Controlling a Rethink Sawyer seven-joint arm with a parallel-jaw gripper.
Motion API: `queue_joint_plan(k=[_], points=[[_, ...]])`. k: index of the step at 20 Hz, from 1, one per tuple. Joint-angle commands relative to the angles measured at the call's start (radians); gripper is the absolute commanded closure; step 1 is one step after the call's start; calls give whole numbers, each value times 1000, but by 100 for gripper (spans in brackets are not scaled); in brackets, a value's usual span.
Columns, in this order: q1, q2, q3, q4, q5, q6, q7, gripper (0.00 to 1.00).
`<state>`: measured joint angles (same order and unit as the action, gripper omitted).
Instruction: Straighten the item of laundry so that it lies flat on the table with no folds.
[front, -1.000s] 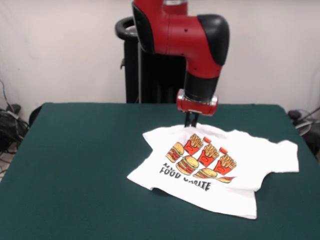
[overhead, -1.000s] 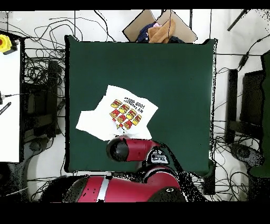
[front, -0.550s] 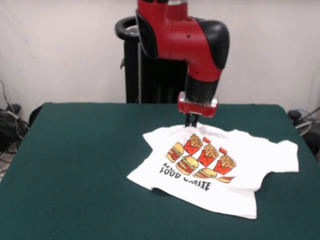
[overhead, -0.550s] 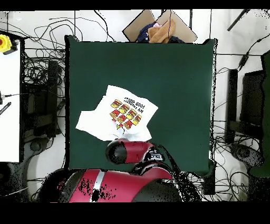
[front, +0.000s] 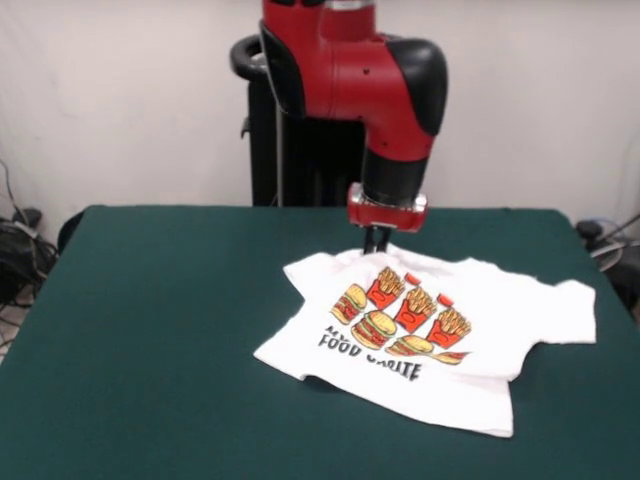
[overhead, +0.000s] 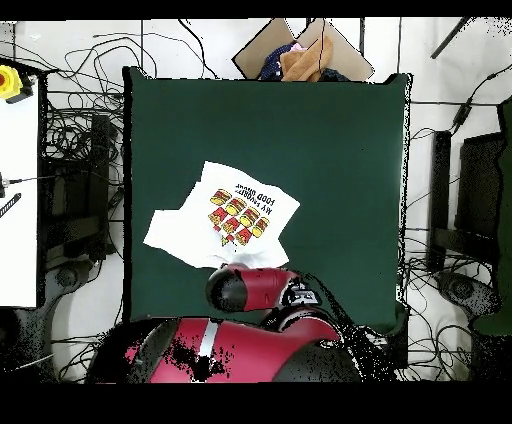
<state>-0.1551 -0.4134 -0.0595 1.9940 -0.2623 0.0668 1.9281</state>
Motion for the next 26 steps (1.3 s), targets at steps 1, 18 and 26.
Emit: queue_joint_plan(k=[1, 18, 26], points=[[-81, 163, -53, -72, -94, 209, -54, 100], [-205, 210, 71, 26, -209, 317, -63, 100], [-163, 248, 84, 29, -184, 252, 32, 100]])
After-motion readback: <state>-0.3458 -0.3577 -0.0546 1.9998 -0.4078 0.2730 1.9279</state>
